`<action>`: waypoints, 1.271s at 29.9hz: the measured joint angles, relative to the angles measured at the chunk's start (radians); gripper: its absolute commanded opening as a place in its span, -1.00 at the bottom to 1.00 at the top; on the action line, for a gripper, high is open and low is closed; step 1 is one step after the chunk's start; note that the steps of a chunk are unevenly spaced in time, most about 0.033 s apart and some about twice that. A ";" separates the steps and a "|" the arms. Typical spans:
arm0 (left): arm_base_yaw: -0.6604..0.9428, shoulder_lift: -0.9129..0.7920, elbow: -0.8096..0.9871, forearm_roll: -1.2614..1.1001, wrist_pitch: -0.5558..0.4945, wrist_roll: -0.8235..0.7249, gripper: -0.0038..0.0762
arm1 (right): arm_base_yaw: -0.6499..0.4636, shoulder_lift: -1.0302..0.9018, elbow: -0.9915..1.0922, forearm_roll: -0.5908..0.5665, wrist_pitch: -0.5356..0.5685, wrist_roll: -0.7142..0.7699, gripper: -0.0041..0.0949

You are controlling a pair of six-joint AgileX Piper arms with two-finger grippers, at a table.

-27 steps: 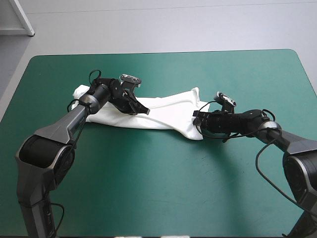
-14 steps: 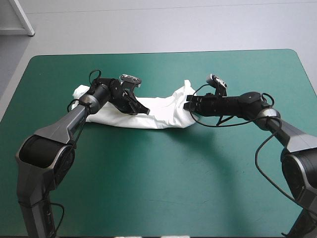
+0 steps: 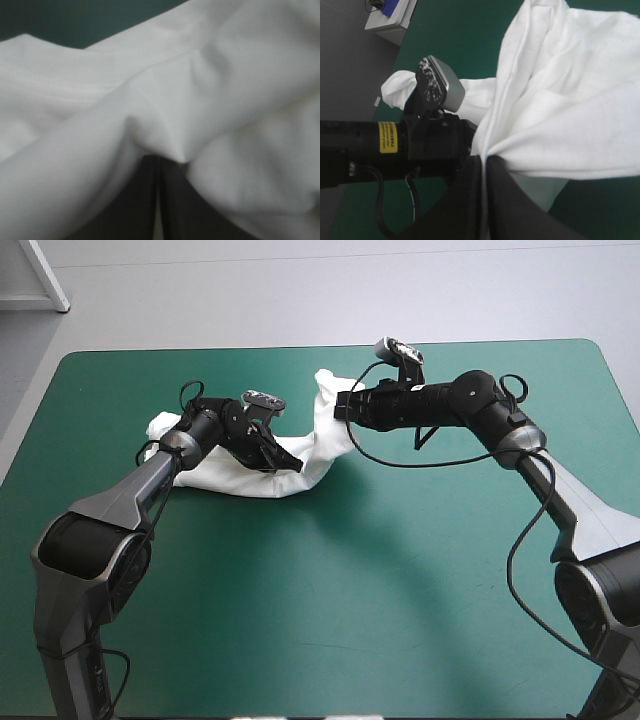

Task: Fold the cloth

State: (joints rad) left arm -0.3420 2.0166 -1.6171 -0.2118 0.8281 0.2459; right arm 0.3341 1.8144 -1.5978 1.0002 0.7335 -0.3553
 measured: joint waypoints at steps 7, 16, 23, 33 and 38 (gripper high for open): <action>0.000 0.000 0.000 0.000 0.014 0.000 -0.86 | 0.010 0.001 -0.057 -0.003 0.008 0.016 -0.95; 0.013 -0.148 -0.049 0.113 0.079 -0.038 -0.86 | 0.010 0.002 -0.066 -0.007 0.031 0.018 -0.95; 0.019 -0.298 -0.079 0.297 0.294 -0.111 -0.86 | 0.028 0.014 -0.116 -0.011 0.041 0.018 -0.95; 0.022 -0.425 -0.079 0.461 0.416 -0.174 -0.86 | 0.150 0.183 -0.360 -0.011 0.070 0.056 -0.95; 0.022 -0.533 -0.079 0.467 0.416 -0.191 -0.86 | 0.210 0.319 -0.545 -0.011 0.088 0.097 -0.95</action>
State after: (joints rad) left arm -0.3196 1.4838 -1.6962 0.2555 1.2445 0.0550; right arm 0.5437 2.1336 -2.1432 0.9894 0.8219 -0.2582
